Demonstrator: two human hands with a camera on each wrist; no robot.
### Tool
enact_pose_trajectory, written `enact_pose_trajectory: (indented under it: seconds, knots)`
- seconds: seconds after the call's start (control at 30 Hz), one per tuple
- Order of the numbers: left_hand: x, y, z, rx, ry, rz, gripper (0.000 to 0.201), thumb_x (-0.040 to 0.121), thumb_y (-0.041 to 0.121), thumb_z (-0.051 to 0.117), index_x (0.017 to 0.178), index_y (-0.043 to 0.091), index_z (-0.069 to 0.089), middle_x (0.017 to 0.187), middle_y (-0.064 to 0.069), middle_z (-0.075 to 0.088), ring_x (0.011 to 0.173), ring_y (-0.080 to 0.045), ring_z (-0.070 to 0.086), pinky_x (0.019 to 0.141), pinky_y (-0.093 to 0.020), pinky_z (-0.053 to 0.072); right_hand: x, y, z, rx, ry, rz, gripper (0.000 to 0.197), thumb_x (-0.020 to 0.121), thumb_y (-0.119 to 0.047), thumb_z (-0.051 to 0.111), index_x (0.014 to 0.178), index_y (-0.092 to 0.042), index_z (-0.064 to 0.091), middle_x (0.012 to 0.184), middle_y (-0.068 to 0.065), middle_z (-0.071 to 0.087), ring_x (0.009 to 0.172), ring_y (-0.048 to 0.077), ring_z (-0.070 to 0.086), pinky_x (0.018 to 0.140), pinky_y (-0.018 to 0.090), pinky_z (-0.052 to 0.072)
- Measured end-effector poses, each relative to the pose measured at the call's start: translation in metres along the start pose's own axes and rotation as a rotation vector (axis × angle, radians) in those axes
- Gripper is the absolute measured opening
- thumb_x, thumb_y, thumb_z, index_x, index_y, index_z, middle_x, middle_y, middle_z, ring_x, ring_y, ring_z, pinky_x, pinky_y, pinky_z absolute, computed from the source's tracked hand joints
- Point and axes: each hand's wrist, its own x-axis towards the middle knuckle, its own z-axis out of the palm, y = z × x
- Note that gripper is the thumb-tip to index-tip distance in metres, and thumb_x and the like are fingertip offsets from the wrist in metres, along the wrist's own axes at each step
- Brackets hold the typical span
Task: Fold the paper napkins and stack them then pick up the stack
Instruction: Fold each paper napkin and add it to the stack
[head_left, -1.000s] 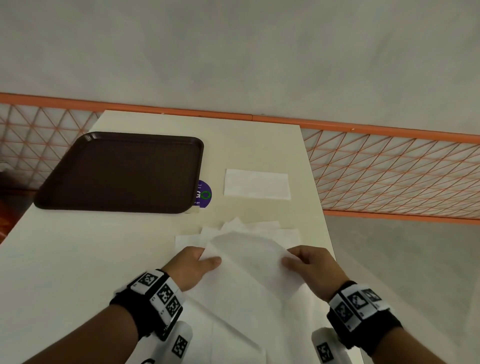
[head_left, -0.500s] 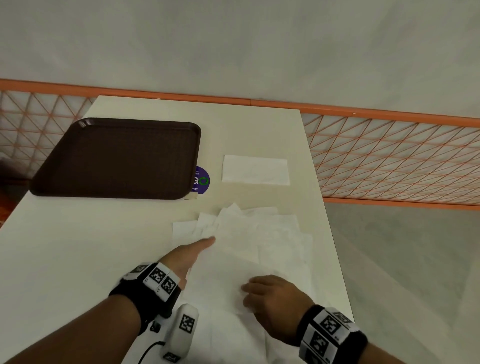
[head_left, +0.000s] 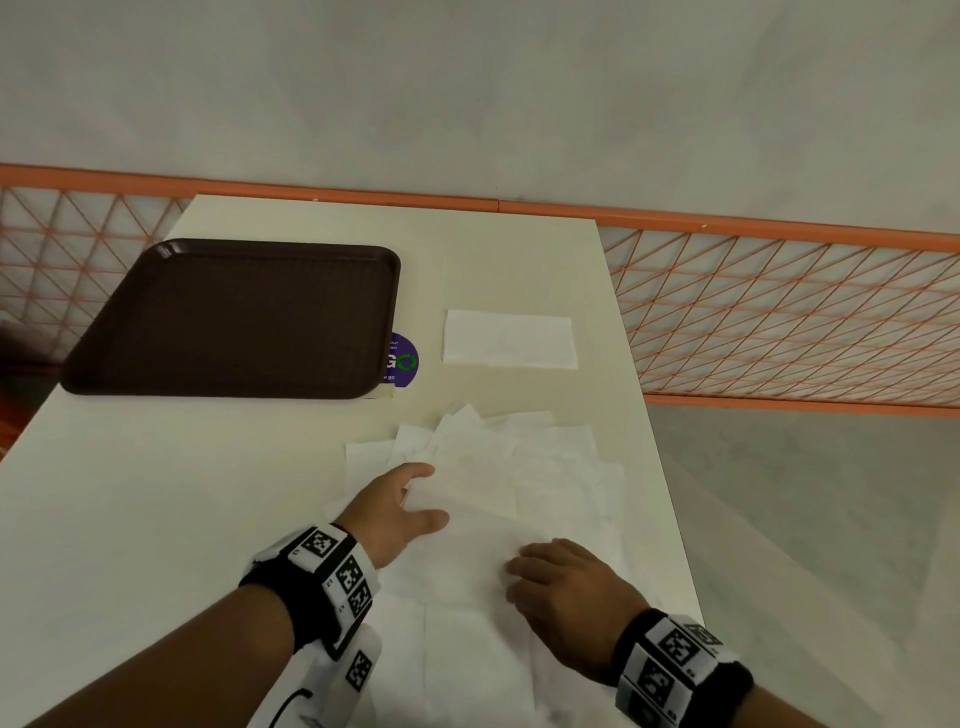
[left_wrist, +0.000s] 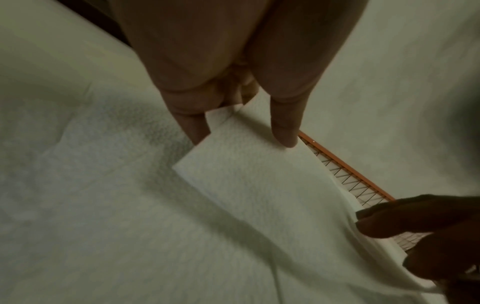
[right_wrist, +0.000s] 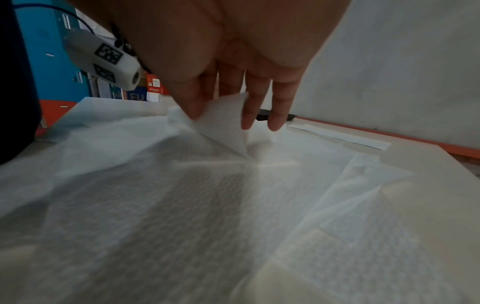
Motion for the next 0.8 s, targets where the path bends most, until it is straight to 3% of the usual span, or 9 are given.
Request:
enact_pose_trajectory:
  seconds: [0.17, 0.27, 0.33, 0.4, 0.47, 0.53, 0.63, 0.73, 0.8]
  knots:
    - [0.010, -0.008, 0.001, 0.075, 0.075, 0.061, 0.015, 0.085, 0.031, 0.069, 0.098, 0.028, 0.063, 0.104, 0.002, 0.067, 0.104, -0.017, 0.061, 0.092, -0.034, 0.049, -0.004, 0.002, -0.001, 0.095, 0.024, 0.169, 0.052, 0.091, -0.068, 0.030, 0.085, -0.036, 0.071, 0.101, -0.019, 0.070, 0.096, 0.005, 0.066, 0.080, 0.021, 0.054]
    - [0.012, -0.006, 0.000, 0.114, 0.081, 0.106, 0.016, 0.088, 0.034, 0.065, 0.087, 0.018, 0.068, 0.082, 0.001, 0.070, 0.082, -0.018, 0.065, 0.081, -0.035, 0.054, -0.002, 0.008, -0.003, 0.134, 0.094, 0.314, 0.060, 0.093, -0.069, 0.023, 0.089, -0.034, 0.072, 0.105, -0.015, 0.070, 0.098, 0.008, 0.066, 0.084, 0.023, 0.054]
    - [0.012, -0.004, 0.001, 0.135, 0.082, 0.102, 0.032, 0.090, 0.035, 0.062, 0.075, 0.006, 0.063, 0.066, 0.000, 0.059, 0.064, -0.018, 0.056, 0.068, -0.028, 0.048, 0.002, 0.014, -0.008, 0.185, 0.100, 0.413, 0.055, 0.093, -0.065, 0.029, 0.109, -0.030, 0.068, 0.124, -0.011, 0.062, 0.117, 0.011, 0.056, 0.099, 0.023, 0.043]
    - [0.012, -0.002, 0.000, 0.127, 0.081, 0.085, 0.040, 0.090, 0.036, 0.062, 0.070, 0.002, 0.056, 0.062, -0.002, 0.047, 0.059, -0.016, 0.046, 0.061, -0.027, 0.041, 0.006, 0.026, -0.010, 0.261, 0.053, 0.508, 0.046, 0.093, -0.057, 0.043, 0.128, -0.030, 0.054, 0.137, -0.013, 0.049, 0.130, 0.009, 0.040, 0.107, 0.019, 0.029]
    - [0.010, 0.001, -0.002, 0.126, 0.049, 0.108, 0.043, 0.089, 0.039, 0.062, 0.075, -0.002, 0.058, 0.065, -0.005, 0.052, 0.063, -0.016, 0.049, 0.065, -0.033, 0.047, 0.015, 0.033, -0.015, 0.371, 0.015, 0.563, 0.052, 0.092, -0.053, 0.050, 0.138, -0.031, 0.043, 0.142, -0.013, 0.044, 0.134, 0.008, 0.034, 0.110, 0.021, 0.027]
    - [0.004, 0.008, 0.000, 0.137, -0.004, 0.166, 0.034, 0.088, 0.040, 0.063, 0.084, 0.007, 0.068, 0.078, -0.003, 0.069, 0.073, -0.015, 0.062, 0.079, -0.037, 0.053, 0.027, 0.036, -0.020, 0.464, -0.010, 0.546, 0.058, 0.090, -0.052, 0.055, 0.141, -0.031, 0.038, 0.141, -0.013, 0.044, 0.133, 0.007, 0.035, 0.110, 0.023, 0.029]
    - [-0.012, 0.026, 0.006, 0.165, -0.090, 0.267, 0.015, 0.088, 0.036, 0.065, 0.089, 0.024, 0.075, 0.088, 0.008, 0.074, 0.087, -0.008, 0.068, 0.084, -0.029, 0.055, 0.045, 0.035, -0.030, 0.586, -0.043, 0.504, 0.046, 0.087, -0.045, 0.064, 0.129, -0.029, 0.052, 0.118, -0.013, 0.060, 0.113, 0.008, 0.053, 0.097, 0.021, 0.039]
    - [-0.020, 0.043, 0.004, 0.148, -0.102, 0.332, 0.015, 0.090, 0.034, 0.063, 0.091, 0.024, 0.075, 0.087, 0.006, 0.074, 0.085, -0.009, 0.069, 0.080, -0.029, 0.055, 0.053, 0.031, -0.037, 0.706, -0.068, 0.499, 0.008, 0.085, -0.036, 0.069, 0.088, -0.031, 0.064, 0.086, -0.010, 0.065, 0.082, 0.008, 0.060, 0.075, 0.018, 0.046]
    - [-0.016, 0.043, -0.002, 0.120, -0.029, 0.317, 0.019, 0.091, 0.033, 0.061, 0.087, 0.018, 0.072, 0.085, 0.002, 0.073, 0.082, -0.012, 0.068, 0.079, -0.033, 0.055, 0.052, 0.031, -0.037, 0.731, -0.119, 0.516, 0.020, 0.085, -0.033, 0.069, 0.069, -0.030, 0.058, 0.072, -0.011, 0.060, 0.067, 0.004, 0.055, 0.063, 0.016, 0.042]
